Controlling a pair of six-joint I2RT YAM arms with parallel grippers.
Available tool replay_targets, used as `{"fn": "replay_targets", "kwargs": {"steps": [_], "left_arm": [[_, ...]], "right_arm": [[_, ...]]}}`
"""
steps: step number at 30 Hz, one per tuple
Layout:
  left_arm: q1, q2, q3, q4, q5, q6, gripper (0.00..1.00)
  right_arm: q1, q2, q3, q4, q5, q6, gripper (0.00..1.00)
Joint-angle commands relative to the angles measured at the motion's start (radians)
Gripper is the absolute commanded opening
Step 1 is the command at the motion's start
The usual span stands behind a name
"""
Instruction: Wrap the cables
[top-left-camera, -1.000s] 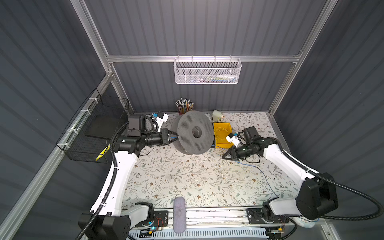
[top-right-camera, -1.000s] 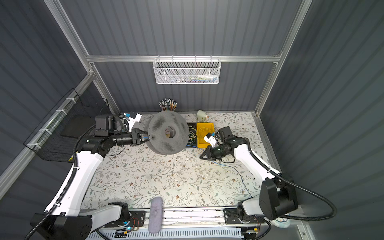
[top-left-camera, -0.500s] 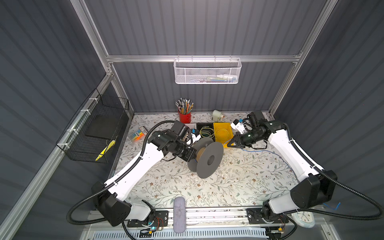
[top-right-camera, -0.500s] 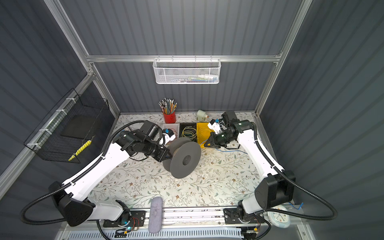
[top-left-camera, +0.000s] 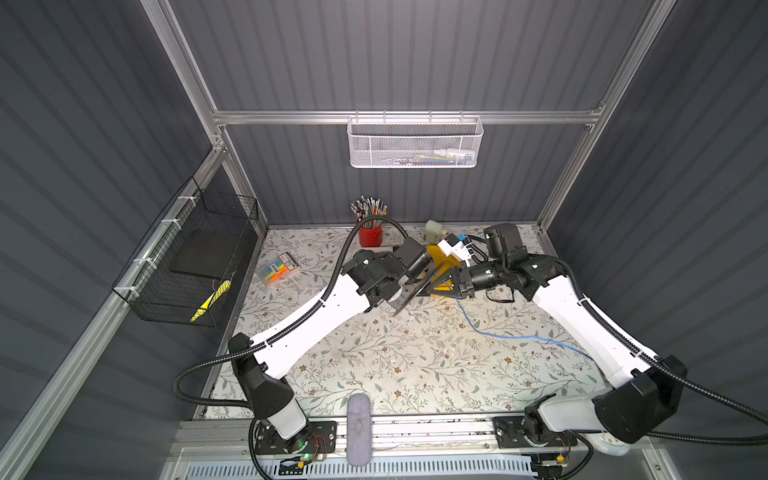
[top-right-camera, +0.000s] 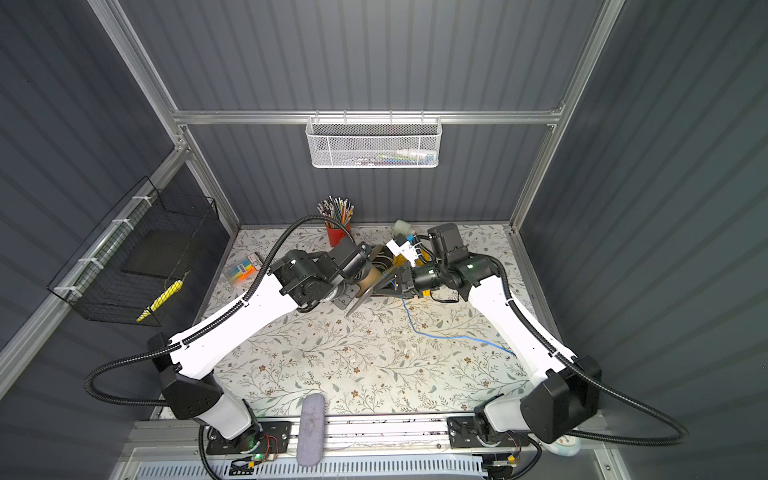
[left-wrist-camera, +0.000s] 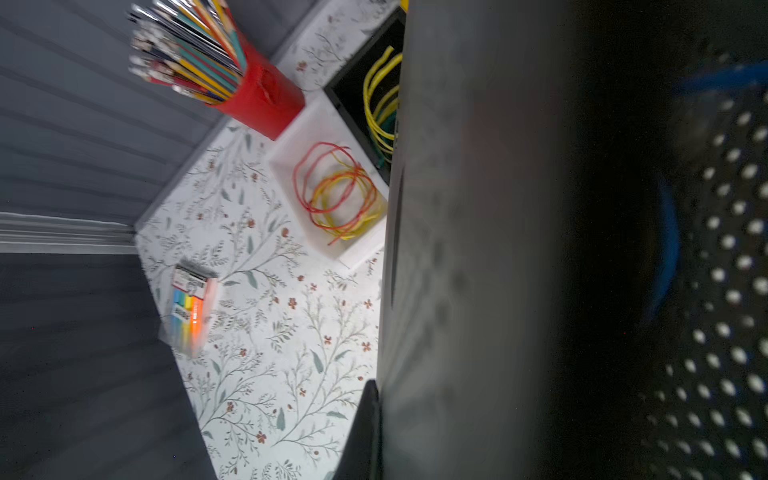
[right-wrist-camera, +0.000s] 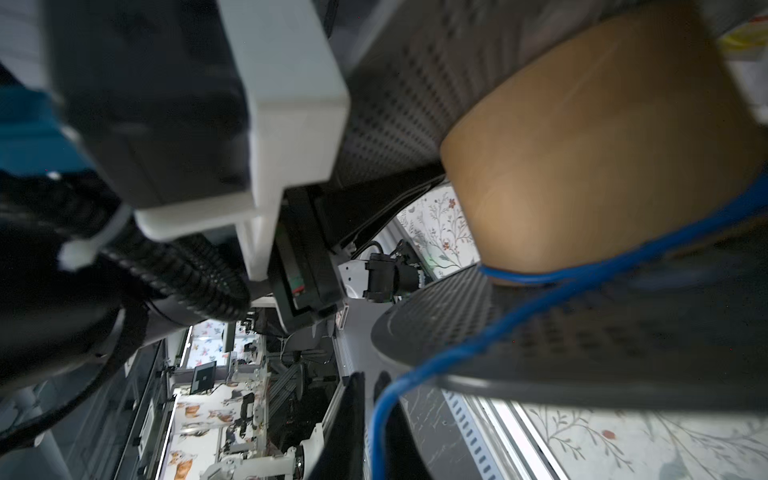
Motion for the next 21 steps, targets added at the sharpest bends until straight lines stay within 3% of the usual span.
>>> {"fn": "replay_targets", "kwargs": {"steps": [1,9,16,21], "left_arm": [[0.009,-0.025,0.043,0.022,-0.181,-0.097,0.00],[0.009,-0.039,0.045,0.130,-0.278,-0.183,0.00],[0.020,-0.049,0.034,0.139,-0.345,-0.185,0.00],[0.078,-0.092,-0.020,0.179,-0.288,-0.201,0.00]], "right_arm": [[0.054,-0.033,-0.042,0.226,-0.117,0.153,0.14],[0.207,-0.049,-0.099,0.265,-0.007,0.165,0.25],[0.221,-0.143,-0.168,0.192,0.022,0.155,0.24],[0.221,-0.233,-0.244,0.119,0.044,0.167,0.27]]}}
